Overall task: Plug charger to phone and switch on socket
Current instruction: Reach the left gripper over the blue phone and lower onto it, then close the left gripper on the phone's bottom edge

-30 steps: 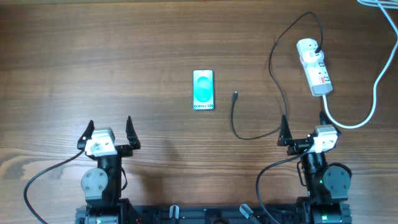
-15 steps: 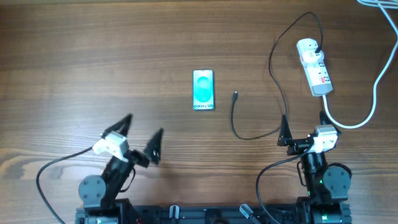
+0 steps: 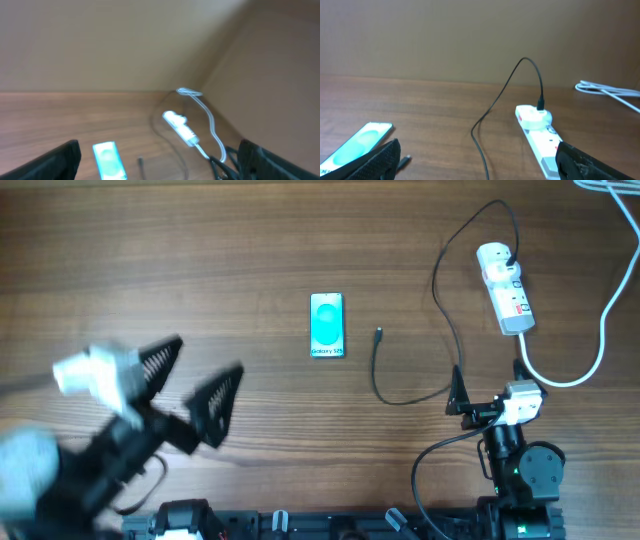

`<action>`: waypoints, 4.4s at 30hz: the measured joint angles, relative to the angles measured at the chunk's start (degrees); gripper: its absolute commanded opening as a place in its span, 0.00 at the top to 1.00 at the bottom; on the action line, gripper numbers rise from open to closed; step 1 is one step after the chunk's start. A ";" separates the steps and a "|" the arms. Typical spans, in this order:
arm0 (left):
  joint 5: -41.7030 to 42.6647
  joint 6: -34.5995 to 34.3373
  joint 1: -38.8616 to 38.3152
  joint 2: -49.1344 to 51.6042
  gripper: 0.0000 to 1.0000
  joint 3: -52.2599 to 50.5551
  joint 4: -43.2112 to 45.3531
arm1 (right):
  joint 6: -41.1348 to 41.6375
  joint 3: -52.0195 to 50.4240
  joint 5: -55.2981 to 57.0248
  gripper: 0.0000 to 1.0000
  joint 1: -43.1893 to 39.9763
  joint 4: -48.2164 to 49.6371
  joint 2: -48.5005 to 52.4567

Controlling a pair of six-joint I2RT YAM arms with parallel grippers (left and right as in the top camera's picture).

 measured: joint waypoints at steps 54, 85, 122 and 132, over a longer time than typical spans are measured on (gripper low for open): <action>-39.17 -14.88 -34.21 86.47 0.00 25.62 0.57 | 0.00 0.00 0.00 0.00 0.00 0.09 0.00; -43.30 -15.13 -35.69 89.24 0.09 23.04 2.75 | 0.00 0.00 0.00 0.00 0.00 0.09 0.00; -42.88 -15.52 -35.69 88.11 0.28 22.58 -1.84 | 0.00 0.00 0.00 0.00 0.00 0.09 0.00; -39.45 -17.25 -35.58 87.34 0.28 21.99 -5.77 | 0.00 0.00 0.00 0.00 0.00 0.09 0.00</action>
